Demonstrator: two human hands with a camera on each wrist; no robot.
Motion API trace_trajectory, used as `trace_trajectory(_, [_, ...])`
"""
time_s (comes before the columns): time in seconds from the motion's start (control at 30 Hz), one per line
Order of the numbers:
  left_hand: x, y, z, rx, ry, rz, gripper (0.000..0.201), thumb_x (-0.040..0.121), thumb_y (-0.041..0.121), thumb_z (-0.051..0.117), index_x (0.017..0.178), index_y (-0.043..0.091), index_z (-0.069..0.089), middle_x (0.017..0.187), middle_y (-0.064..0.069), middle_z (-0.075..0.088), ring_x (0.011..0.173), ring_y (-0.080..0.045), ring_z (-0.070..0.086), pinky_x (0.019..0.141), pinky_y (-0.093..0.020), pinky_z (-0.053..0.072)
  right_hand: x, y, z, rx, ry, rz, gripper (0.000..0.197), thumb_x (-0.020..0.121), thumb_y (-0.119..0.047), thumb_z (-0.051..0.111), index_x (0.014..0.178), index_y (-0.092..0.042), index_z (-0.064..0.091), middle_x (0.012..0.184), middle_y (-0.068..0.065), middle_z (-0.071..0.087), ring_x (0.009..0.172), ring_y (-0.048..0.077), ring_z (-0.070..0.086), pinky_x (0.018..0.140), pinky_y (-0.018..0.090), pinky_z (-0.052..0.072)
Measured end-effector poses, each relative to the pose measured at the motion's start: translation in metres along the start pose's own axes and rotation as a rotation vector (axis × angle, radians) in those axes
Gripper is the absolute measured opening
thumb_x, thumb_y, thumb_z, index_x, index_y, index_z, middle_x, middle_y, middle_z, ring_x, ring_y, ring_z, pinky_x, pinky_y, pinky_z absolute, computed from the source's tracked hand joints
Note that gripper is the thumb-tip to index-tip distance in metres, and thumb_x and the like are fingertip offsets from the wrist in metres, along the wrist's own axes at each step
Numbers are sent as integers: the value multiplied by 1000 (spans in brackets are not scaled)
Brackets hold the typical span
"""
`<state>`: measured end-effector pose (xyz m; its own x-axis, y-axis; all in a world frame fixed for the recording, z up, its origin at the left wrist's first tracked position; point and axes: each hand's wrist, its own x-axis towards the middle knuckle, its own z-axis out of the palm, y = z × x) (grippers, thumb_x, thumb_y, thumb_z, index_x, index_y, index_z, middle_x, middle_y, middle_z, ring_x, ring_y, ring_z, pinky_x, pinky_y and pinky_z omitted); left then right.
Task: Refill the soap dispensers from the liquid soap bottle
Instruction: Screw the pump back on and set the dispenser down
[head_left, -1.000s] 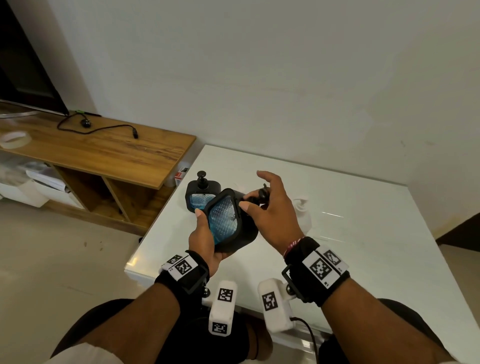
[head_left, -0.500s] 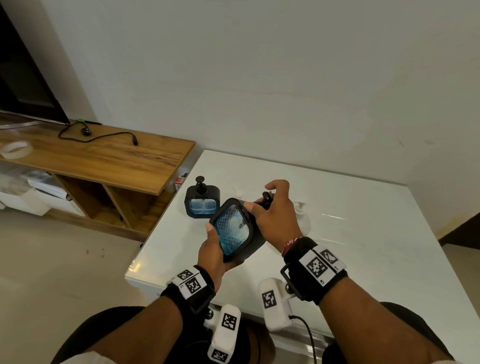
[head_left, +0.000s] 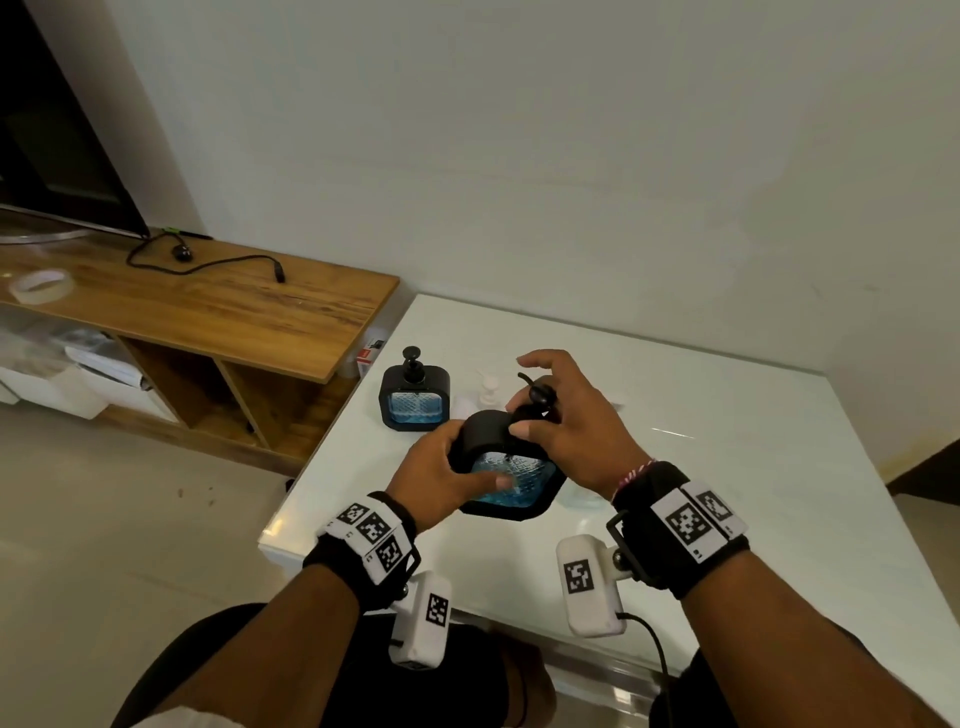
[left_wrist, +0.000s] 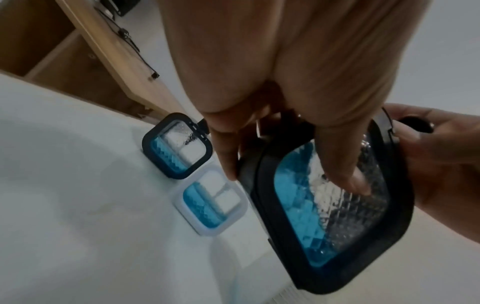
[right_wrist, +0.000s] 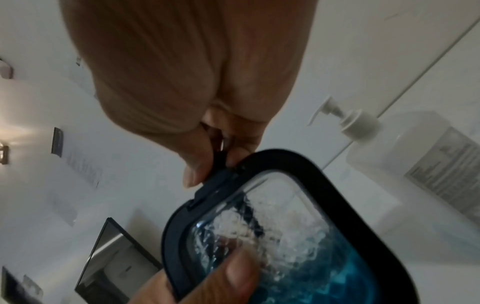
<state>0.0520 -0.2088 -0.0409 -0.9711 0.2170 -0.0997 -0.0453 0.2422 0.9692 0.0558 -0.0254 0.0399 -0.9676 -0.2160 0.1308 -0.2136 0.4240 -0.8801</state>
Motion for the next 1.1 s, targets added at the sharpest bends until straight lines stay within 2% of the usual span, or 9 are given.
trace_trajectory(0.17, [-1, -6, 6, 39, 90, 12, 52, 75, 20, 91, 117, 23, 61, 104, 10, 71, 93, -2, 68, 72, -15, 56, 2, 6, 14, -12, 72, 0, 67, 82, 8, 63, 133, -30, 41, 90, 1, 64, 86, 6, 62, 73, 6, 47])
trace_trajectory(0.3, [2, -14, 11, -2, 104, -24, 50, 77, 16, 90, 111, 29, 56, 108, 6, 70, 97, -6, 68, 75, -19, 57, 2, 13, 16, -21, 95, 40, 64, 81, -5, 72, 134, -30, 47, 93, -6, 62, 93, 6, 61, 86, 22, 52])
trace_trajectory(0.37, [2, -17, 13, -53, 119, -41, 49, 78, 14, 88, 111, 28, 55, 110, 4, 70, 99, -8, 68, 76, -20, 57, 4, 11, 7, -22, 94, 46, 62, 79, -17, 79, 132, -29, 50, 98, -11, 63, 97, 2, 60, 82, 16, 49])
trace_trajectory(0.47, [7, -23, 12, -166, 161, -41, 48, 81, 9, 85, 118, 19, 57, 116, 0, 71, 107, -14, 70, 85, -27, 58, 10, 10, -20, -74, 292, 6, 38, 80, -25, 78, 114, -25, 61, 100, -10, 66, 91, 3, 62, 69, 5, 43])
trace_trajectory(0.6, [11, -28, 12, -235, 195, -43, 50, 84, 6, 82, 126, 14, 57, 119, 0, 71, 108, -13, 70, 84, -27, 60, 13, 30, -53, -247, 510, 183, 23, 80, -17, 76, 99, -20, 63, 100, 0, 65, 82, 11, 62, 67, 8, 43])
trace_trajectory(0.73, [14, -32, 13, -203, 180, -79, 42, 84, 9, 83, 115, 20, 57, 114, 1, 71, 105, -13, 69, 86, -31, 59, 21, 60, -56, -426, 400, 450, 45, 77, -29, 79, 115, -19, 58, 118, 5, 57, 107, 24, 57, 90, 35, 47])
trace_trajectory(0.83, [17, -34, 14, -173, 167, -88, 41, 83, 9, 84, 111, 22, 57, 112, 2, 71, 104, -13, 69, 82, -28, 58, 26, 74, -49, -433, 316, 469, 44, 80, -29, 76, 118, -17, 59, 120, 6, 60, 109, 24, 58, 89, 31, 45])
trace_trajectory(0.93, [18, -31, 17, -159, 166, -90, 40, 83, 11, 84, 110, 23, 56, 110, 2, 70, 102, -12, 69, 78, -24, 56, 28, 82, -42, -525, 234, 456, 25, 88, -27, 67, 110, -16, 65, 115, 3, 65, 107, 22, 59, 82, 24, 41])
trace_trajectory(1.1, [23, -21, 25, -173, 157, -86, 40, 84, 9, 83, 109, 23, 55, 108, 4, 69, 98, -6, 67, 72, -17, 54, 27, 82, -50, -665, 224, 499, 15, 94, -23, 58, 96, -12, 68, 97, 5, 66, 89, 23, 59, 71, 26, 37])
